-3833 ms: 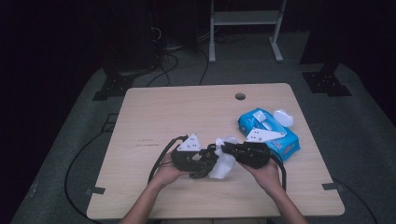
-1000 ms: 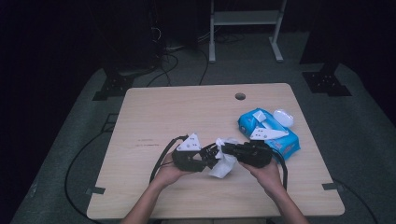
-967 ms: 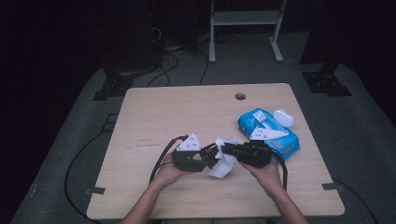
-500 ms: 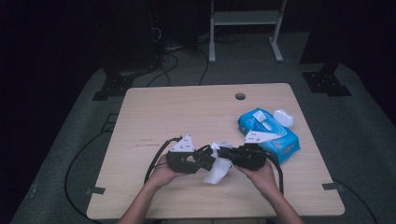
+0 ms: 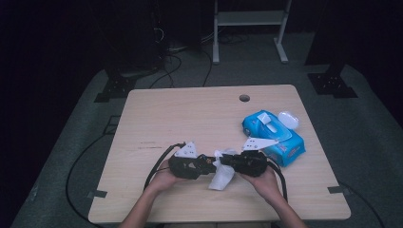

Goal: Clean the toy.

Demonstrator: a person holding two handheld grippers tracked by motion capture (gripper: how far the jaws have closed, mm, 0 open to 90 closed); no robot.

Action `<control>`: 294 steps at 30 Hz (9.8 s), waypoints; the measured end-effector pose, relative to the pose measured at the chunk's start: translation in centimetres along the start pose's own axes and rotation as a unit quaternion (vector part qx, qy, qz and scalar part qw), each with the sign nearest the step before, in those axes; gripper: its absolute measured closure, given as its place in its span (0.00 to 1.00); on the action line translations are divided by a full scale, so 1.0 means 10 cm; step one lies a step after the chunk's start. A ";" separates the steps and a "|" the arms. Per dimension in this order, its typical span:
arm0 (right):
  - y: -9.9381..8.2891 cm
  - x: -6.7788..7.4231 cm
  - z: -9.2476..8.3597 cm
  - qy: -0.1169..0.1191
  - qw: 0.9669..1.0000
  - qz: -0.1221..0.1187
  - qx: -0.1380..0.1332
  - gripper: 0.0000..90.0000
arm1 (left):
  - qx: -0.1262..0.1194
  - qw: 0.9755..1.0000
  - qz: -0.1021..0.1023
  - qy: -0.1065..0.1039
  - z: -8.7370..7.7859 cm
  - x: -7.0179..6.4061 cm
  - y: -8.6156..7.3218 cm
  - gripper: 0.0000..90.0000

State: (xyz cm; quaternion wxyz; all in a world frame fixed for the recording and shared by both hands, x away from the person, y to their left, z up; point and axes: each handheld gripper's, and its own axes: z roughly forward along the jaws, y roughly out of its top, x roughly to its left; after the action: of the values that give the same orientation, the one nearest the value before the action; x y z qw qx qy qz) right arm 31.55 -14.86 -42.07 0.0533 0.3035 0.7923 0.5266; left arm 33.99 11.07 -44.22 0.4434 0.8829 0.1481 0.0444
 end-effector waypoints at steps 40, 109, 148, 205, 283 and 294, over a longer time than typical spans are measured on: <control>-0.06 0.10 0.19 -0.048 0.996 -0.064 0.026 0.91 | 0.036 0.998 0.041 0.035 0.06 0.02 -0.03 0.64; -0.20 -0.20 0.02 -0.058 0.998 -0.005 0.032 0.91 | 0.080 0.995 0.054 0.013 -0.08 0.07 -0.02 0.64; -0.17 -0.16 0.02 -0.027 0.999 0.010 0.016 0.91 | 0.162 0.982 0.065 0.074 0.31 -0.14 0.28 0.56; -0.16 -0.38 -0.23 0.010 0.995 0.082 -0.058 0.91 | -0.021 0.998 0.024 0.048 -0.09 -0.17 0.35 0.64; 0.08 -0.09 0.24 0.011 0.999 -0.006 0.033 0.91 | 0.030 0.995 -0.090 0.005 -0.27 0.25 0.09 0.39; 0.02 -0.04 0.28 0.008 0.999 -0.020 0.049 0.91 | 0.024 0.991 -0.128 -0.015 -0.22 0.29 0.00 0.32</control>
State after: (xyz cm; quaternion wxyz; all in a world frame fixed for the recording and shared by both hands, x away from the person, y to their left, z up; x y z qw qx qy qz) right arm 33.08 -12.73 -43.24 0.0422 0.2854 0.8233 0.4888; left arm 36.29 13.67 -43.04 0.4262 0.8676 0.2544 -0.0301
